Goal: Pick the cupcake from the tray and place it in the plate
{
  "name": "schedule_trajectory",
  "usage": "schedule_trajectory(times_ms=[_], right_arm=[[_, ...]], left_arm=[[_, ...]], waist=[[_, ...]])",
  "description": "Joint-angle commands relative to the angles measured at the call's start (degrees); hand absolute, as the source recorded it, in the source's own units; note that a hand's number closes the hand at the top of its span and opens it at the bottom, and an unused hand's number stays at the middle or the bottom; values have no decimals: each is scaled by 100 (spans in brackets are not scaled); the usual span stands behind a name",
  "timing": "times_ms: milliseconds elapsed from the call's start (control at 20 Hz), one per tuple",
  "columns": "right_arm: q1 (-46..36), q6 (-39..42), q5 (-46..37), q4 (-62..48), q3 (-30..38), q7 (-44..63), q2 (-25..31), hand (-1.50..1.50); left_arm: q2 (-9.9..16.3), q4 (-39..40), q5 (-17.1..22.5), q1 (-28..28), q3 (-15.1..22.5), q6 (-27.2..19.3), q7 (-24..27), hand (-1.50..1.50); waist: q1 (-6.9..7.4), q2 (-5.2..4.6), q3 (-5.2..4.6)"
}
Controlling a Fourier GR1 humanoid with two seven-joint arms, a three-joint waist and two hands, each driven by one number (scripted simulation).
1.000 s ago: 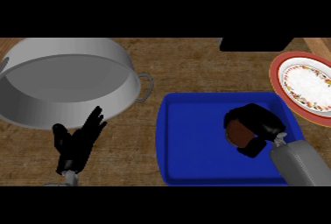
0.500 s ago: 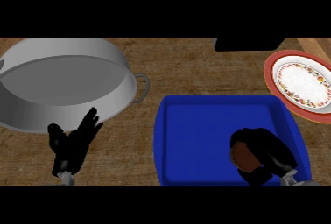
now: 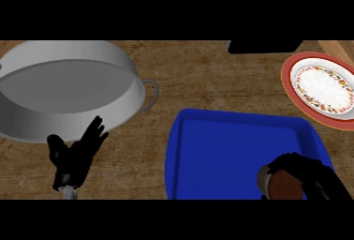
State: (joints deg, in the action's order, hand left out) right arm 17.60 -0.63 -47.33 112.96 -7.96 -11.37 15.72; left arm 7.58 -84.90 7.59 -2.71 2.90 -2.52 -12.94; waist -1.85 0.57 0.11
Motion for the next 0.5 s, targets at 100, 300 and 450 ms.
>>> schedule_trajectory(times_ms=[100, 300, 450], right_arm=[[405, -133, 972, 1192, 635, 494, -486, 150], [274, -456, 1632, 554, 1346, 305, -715, 150], [-749, 78, 2648, 323, 2213, 976, -359, 150]], left_arm=[[-30, 167, -17, -77, 32, 72, 29, 0], [-177, 202, -194, -99, 171, -34, 181, 0], [-107, 339, -109, -82, 84, 131, 333, 0]], waist=[[86, -40, -14], [138, -52, -9], [209, -68, -12]])
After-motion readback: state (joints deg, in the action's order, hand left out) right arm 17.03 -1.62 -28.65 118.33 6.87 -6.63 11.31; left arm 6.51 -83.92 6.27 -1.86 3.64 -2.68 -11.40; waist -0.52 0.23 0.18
